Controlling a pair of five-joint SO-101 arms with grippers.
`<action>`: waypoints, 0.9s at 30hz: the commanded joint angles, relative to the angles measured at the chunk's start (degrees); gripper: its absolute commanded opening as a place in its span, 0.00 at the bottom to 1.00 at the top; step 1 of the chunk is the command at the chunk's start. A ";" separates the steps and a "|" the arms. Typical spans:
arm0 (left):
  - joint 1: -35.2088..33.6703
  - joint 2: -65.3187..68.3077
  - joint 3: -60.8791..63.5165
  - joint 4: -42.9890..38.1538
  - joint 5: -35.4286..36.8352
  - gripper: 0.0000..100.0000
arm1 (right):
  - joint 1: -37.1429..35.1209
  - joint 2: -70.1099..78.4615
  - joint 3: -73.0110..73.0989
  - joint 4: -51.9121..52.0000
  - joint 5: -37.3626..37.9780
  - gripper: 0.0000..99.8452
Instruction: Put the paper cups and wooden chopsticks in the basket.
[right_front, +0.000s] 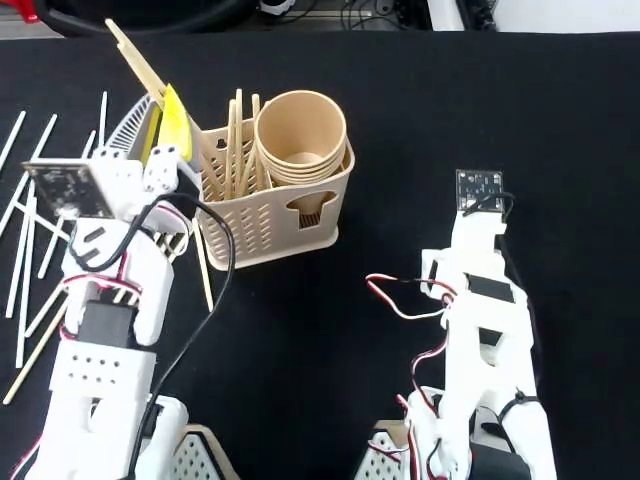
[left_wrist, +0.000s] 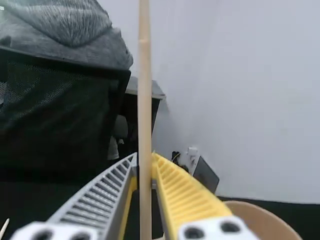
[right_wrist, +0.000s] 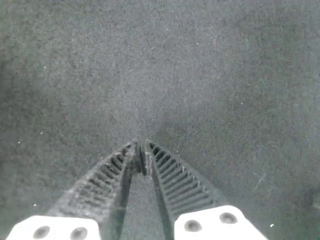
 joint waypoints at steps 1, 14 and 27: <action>0.66 0.79 -1.54 3.34 -2.37 0.03 | -0.18 -0.13 -0.22 -0.88 0.62 0.02; -1.10 0.44 -13.14 23.56 0.18 0.17 | -0.18 -0.13 -0.22 -0.70 0.62 0.02; -20.53 15.56 -37.32 62.24 -16.79 0.17 | -0.26 -0.13 -0.22 -0.62 0.62 0.02</action>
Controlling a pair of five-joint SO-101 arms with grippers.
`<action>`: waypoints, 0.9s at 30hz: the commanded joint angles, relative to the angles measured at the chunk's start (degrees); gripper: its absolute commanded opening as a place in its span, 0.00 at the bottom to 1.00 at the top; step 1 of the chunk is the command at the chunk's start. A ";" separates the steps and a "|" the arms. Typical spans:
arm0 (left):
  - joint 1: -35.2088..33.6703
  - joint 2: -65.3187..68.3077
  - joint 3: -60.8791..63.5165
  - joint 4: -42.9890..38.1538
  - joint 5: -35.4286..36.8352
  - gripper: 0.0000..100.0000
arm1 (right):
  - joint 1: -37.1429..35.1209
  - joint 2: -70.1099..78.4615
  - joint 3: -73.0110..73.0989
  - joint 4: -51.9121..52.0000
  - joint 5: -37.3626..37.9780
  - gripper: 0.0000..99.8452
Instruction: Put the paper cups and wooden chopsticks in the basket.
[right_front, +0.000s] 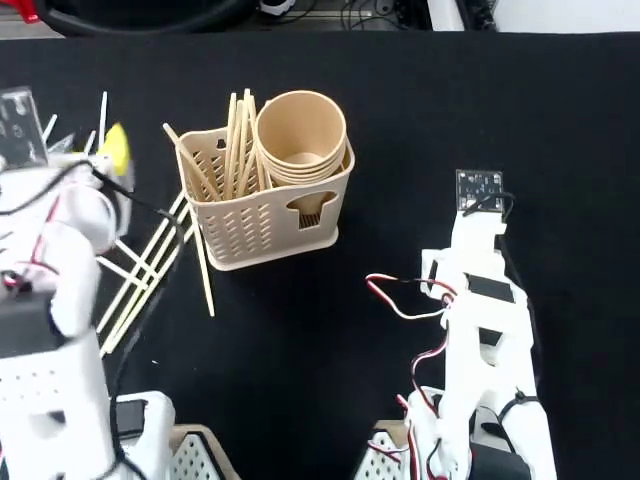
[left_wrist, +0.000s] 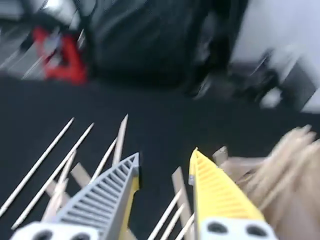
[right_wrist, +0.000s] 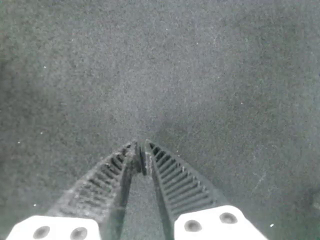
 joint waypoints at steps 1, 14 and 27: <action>-4.35 10.81 -4.79 6.59 -8.79 0.17 | -0.26 -0.13 -0.22 -0.62 0.62 0.02; -18.95 48.70 -10.68 1.05 -14.77 0.17 | -0.44 -0.13 -0.22 -0.53 0.62 0.02; -21.14 78.07 -32.92 1.49 6.68 0.17 | -0.35 -0.13 -0.22 -0.53 0.62 0.02</action>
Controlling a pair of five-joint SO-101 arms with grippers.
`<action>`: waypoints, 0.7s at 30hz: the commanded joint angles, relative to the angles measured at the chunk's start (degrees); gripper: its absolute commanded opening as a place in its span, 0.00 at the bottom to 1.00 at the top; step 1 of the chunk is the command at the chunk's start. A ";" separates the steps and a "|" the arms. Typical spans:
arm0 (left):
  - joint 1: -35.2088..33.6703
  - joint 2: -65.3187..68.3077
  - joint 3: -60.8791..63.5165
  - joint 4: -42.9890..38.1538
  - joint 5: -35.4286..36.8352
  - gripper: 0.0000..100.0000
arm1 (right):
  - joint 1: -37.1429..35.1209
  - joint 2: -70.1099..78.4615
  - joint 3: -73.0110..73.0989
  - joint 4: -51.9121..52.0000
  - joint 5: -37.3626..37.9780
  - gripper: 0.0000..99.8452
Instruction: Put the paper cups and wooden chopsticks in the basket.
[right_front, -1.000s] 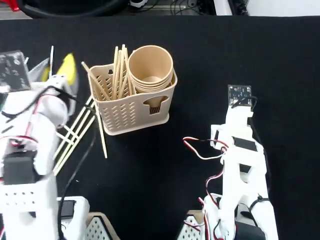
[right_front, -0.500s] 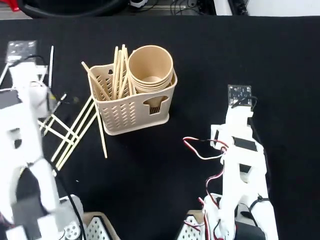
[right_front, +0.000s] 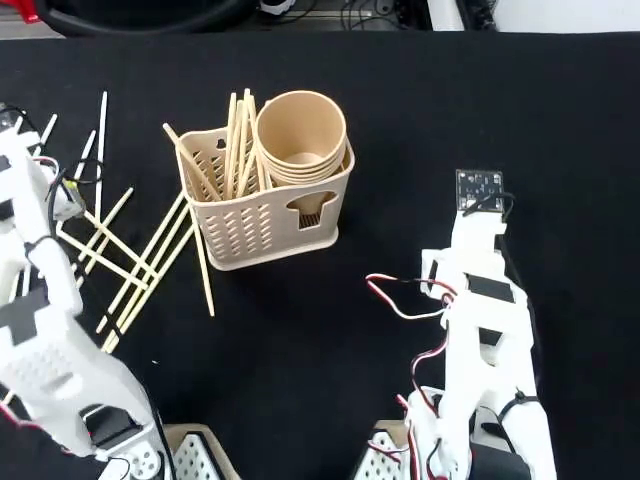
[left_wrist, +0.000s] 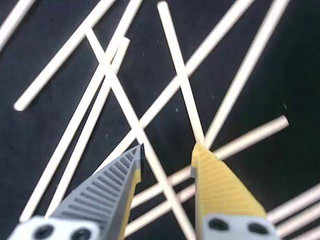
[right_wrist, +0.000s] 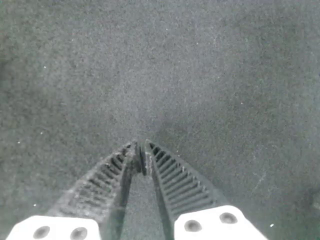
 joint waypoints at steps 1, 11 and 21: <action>-0.66 7.30 -9.19 -0.26 5.19 0.17 | -0.35 -0.13 -0.22 -0.53 0.62 0.02; -0.84 14.07 -12.88 0.18 6.86 0.19 | -0.44 -0.13 -0.22 -0.53 0.62 0.02; -0.40 14.33 -12.35 0.09 7.03 0.16 | -0.44 -0.13 -0.22 -0.53 0.62 0.02</action>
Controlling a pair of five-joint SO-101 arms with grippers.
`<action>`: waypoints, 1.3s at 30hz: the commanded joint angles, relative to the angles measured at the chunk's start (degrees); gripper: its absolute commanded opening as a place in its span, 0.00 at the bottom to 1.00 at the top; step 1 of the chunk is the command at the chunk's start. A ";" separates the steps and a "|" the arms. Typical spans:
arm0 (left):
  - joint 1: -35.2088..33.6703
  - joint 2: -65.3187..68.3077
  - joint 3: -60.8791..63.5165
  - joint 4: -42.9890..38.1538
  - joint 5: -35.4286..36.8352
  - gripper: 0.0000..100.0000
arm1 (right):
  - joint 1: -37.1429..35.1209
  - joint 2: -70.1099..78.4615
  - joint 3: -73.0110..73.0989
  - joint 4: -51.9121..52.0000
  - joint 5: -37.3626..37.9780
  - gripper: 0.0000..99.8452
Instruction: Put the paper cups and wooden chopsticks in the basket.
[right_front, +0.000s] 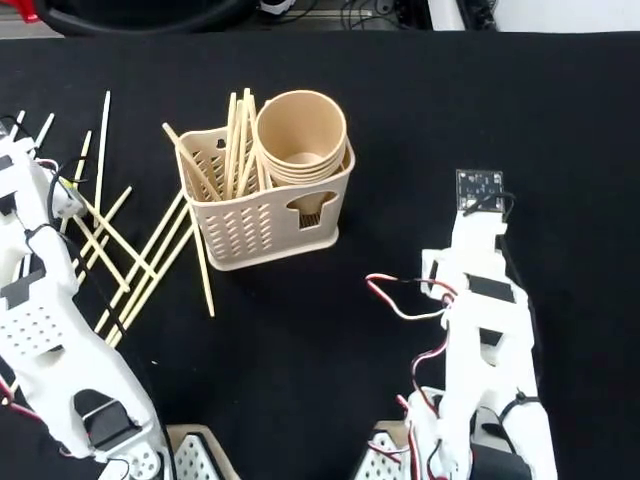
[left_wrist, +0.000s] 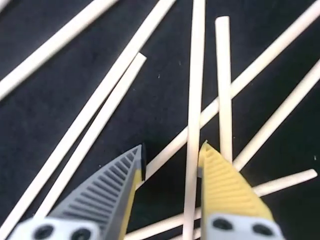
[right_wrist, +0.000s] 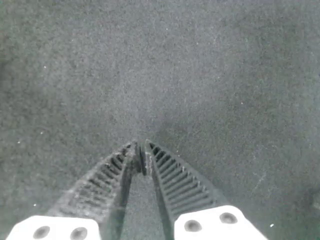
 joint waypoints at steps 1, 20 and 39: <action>0.40 -0.35 -1.10 0.09 0.44 0.14 | -0.35 -0.13 -0.22 -0.53 0.62 0.02; 3.03 -5.36 -10.68 14.33 0.09 0.03 | -0.18 -0.13 -0.22 -0.53 0.62 0.02; 3.56 -41.14 -6.55 24.00 -2.64 0.03 | -0.18 -0.13 -0.13 -0.53 0.62 0.02</action>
